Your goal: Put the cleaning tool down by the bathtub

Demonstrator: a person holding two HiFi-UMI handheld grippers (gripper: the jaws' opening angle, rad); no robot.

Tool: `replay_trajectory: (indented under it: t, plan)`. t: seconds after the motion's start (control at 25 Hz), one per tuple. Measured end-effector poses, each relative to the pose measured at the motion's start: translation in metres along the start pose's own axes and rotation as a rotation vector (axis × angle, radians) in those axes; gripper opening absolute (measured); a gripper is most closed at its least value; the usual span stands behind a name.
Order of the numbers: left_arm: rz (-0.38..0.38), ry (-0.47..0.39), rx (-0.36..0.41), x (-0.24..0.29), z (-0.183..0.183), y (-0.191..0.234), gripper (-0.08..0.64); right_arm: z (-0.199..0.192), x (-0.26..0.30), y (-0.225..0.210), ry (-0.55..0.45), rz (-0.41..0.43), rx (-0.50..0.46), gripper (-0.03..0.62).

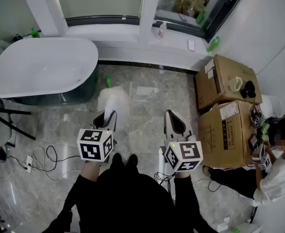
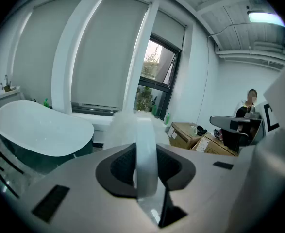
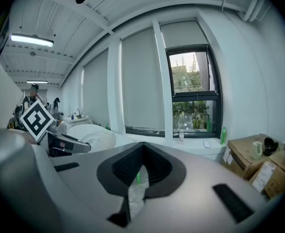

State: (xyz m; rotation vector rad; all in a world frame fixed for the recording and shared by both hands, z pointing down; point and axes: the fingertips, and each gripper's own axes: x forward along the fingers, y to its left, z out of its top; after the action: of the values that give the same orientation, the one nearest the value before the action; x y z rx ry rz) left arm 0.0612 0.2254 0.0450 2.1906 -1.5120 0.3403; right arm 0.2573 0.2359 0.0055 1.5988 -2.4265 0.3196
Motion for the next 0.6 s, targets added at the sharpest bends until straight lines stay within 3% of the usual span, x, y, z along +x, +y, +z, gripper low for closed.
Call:
replay_trajectory:
  t: [0.6]
  plan:
    - [-0.006, -0.022, 0.030, 0.016, 0.002, -0.026, 0.094, -0.008, 0.010, 0.002, 0.018, 0.077, 0.020, -0.002]
